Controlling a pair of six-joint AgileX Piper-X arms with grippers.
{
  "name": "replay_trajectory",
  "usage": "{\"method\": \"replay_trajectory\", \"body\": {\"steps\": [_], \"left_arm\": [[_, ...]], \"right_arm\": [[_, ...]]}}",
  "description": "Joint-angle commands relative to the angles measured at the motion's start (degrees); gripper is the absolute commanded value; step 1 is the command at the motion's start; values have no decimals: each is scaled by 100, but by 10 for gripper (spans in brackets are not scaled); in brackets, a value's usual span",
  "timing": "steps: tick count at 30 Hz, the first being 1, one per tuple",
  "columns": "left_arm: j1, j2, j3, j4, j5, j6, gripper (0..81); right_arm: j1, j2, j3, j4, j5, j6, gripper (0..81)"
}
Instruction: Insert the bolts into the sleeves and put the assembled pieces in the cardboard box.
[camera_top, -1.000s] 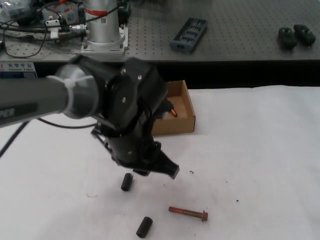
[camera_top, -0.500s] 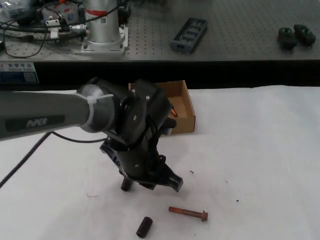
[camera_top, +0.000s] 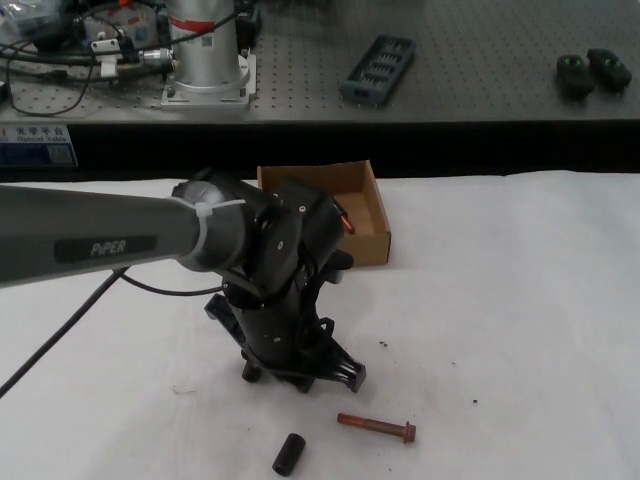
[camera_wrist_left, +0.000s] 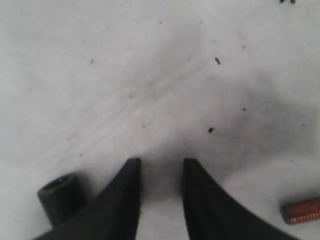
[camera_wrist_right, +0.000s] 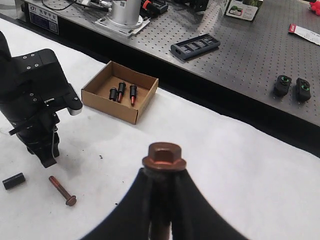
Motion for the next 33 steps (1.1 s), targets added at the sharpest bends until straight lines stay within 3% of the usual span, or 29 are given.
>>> {"method": "replay_trajectory", "body": {"steps": [1,22,33], "left_arm": [[-7,244,22,-7,137,-93,222],[-7,244,-6,373,-180,75,222],[-7,83,-681,1300,-229,298,222]], "right_arm": [[-38,-38,-14,-5,-5,0,55],[-38,-38,-14,39,-5,0,55],[-38,-38,-14,39,-5,0,55]]}}
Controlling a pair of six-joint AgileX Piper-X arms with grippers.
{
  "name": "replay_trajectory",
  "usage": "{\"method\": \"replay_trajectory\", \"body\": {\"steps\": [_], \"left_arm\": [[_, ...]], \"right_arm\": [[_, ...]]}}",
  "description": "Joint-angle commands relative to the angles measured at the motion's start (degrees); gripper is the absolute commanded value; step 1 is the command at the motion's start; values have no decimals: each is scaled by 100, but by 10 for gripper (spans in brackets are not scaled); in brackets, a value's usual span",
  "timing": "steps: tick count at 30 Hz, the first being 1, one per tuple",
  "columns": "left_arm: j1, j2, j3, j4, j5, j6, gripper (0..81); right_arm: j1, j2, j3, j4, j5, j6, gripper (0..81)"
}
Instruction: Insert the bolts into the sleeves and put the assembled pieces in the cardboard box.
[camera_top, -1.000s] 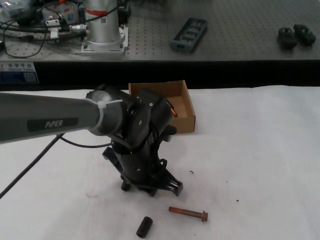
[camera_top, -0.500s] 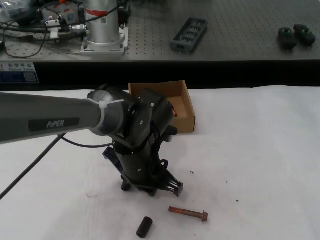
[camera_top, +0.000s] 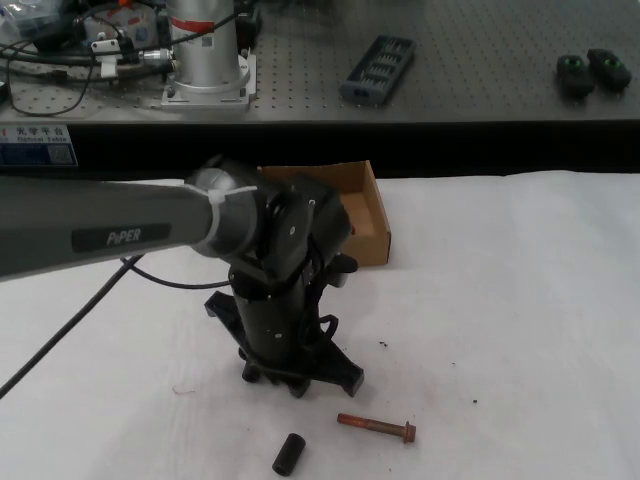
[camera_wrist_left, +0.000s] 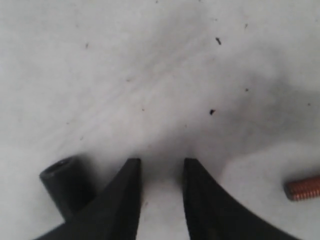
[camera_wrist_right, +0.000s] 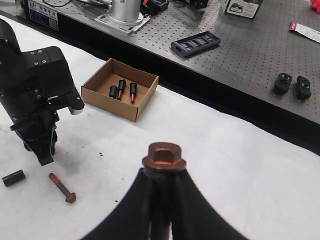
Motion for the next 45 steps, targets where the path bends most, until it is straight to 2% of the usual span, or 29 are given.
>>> {"method": "replay_trajectory", "body": {"steps": [1,13,23,37,45], "left_arm": [[-7,-49,-360,719,-85,135,222],[3,-956,-1058,1283,-145,446,222],[347,-1590,-1415,1662,-381,498,222],[857,-1665,-1419,1825,-381,606,222],[889,-1570,-1077,1514,-381,716,222]], "right_arm": [[-38,-38,-14,-14,-5,0,55],[-38,-38,-8,5,-5,0,55],[-38,-38,-8,203,-5,0,55],[-38,-38,-8,322,-5,0,55],[-38,-38,-8,322,-5,0,55]]}}
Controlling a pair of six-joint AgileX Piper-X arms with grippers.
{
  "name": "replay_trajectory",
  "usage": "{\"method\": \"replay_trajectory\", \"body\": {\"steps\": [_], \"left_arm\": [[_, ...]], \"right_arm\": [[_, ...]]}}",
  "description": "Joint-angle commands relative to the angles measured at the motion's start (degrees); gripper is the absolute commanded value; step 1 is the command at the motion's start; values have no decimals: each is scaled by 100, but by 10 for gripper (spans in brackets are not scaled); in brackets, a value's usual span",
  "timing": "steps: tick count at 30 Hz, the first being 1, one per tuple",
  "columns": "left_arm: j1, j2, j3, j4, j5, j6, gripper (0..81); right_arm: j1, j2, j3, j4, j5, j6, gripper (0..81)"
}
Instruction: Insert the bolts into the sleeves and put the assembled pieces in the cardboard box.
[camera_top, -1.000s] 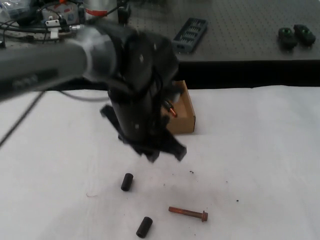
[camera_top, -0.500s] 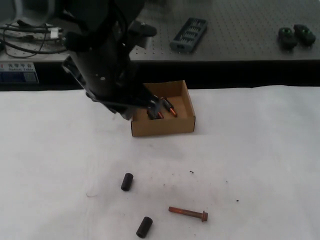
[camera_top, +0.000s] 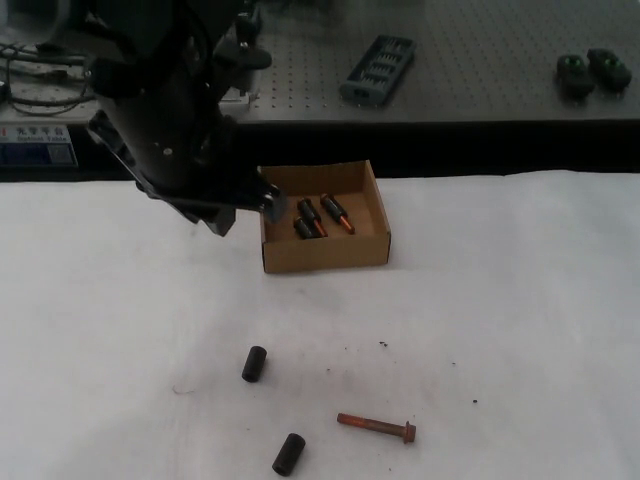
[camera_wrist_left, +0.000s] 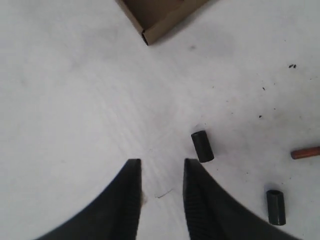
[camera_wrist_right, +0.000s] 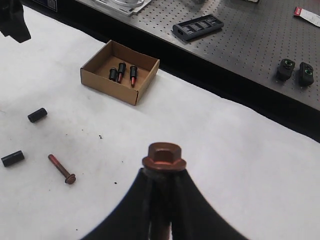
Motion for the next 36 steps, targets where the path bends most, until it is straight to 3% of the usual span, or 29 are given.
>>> {"method": "replay_trajectory", "body": {"steps": [1,13,21,36], "left_arm": [[5,61,168,-219,-85,106,222],[5,61,1387,-1625,-85,102,222],[37,83,2294,-2715,-85,99,222],[42,1302,2332,-2899,110,-125,222]], "right_arm": [[-38,-38,-8,-8,-5,0,55],[-38,-38,-8,159,-5,0,55],[-38,-70,534,-109,-5,0,55],[-38,-111,785,-375,-5,-41,55]]}}
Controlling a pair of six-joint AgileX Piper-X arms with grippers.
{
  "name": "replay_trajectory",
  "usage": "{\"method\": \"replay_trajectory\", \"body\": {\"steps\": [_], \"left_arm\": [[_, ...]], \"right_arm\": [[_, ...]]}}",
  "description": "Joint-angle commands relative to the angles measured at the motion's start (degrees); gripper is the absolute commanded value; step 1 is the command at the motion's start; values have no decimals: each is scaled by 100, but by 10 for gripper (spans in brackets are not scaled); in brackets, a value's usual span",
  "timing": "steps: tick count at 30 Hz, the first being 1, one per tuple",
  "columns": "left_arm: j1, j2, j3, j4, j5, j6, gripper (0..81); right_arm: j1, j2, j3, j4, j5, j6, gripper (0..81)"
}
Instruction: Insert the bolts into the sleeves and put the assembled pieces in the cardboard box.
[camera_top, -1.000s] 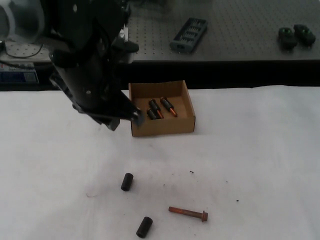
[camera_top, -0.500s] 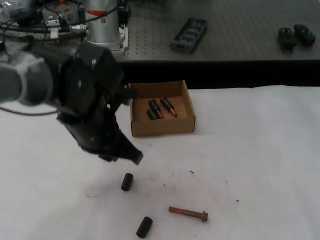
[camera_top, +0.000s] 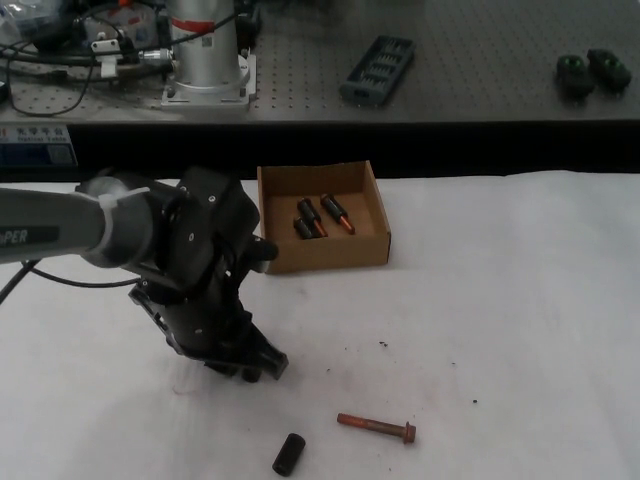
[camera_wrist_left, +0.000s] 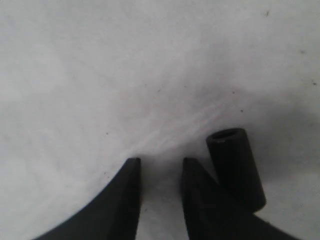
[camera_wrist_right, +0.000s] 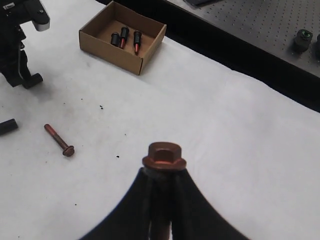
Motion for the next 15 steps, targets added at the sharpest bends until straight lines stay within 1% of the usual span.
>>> {"method": "replay_trajectory", "body": {"steps": [1,15], "left_arm": [[26,415,-9,-195,197,-76,222],[26,441,-20,-259,218,-76,222]], "right_arm": [[-38,-111,-12,-148,-5,-39,55],[-38,-436,-12,-384,-5,-39,55]]}}
